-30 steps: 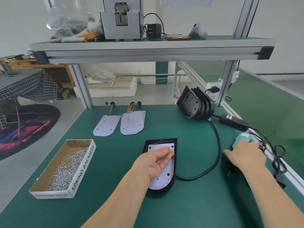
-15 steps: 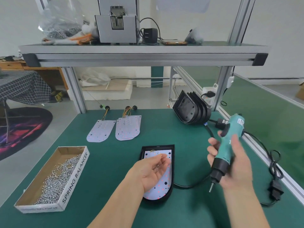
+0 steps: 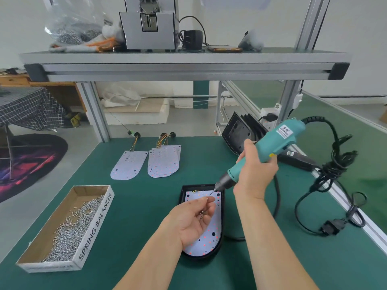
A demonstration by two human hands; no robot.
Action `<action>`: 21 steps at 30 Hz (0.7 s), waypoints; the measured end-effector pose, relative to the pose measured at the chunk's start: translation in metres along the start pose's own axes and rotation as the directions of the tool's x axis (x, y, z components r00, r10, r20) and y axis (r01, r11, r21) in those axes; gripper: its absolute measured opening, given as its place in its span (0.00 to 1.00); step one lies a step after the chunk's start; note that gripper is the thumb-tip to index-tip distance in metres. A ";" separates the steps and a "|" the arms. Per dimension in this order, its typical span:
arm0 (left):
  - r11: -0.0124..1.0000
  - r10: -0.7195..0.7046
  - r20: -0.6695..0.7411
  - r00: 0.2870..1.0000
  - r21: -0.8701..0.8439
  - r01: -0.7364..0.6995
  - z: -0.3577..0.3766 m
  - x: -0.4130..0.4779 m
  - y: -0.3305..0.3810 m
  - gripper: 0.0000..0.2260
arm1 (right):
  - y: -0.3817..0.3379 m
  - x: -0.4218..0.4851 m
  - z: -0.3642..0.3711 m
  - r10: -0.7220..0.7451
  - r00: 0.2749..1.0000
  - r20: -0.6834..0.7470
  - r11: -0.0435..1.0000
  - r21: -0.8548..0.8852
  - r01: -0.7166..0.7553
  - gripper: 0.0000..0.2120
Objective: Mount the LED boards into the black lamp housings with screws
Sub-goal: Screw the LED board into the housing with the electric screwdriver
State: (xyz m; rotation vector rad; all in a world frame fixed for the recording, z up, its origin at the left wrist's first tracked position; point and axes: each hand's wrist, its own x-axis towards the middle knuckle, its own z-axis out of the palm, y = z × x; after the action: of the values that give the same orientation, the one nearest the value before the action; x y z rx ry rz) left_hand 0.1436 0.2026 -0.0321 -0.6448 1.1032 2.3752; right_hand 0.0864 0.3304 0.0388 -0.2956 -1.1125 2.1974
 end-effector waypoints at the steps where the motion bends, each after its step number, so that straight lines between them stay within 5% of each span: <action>1: 1.000 -0.004 -0.002 1.000 -0.003 0.004 0.000 0.000 0.000 0.08 | 0.003 -0.002 0.000 -0.024 1.000 0.009 0.999 -0.025 0.024 0.10; 21: 1.000 0.024 -0.031 0.999 -0.018 -0.025 0.005 -0.004 -0.001 0.08 | 0.014 -0.001 -0.007 0.006 0.998 0.064 0.991 -0.136 0.003 0.10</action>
State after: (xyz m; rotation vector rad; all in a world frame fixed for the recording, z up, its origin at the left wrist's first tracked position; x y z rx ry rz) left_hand 0.1458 0.2065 -0.0274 -0.6802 1.1091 2.4069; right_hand 0.0840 0.3281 0.0238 -0.2855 -1.3006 2.1500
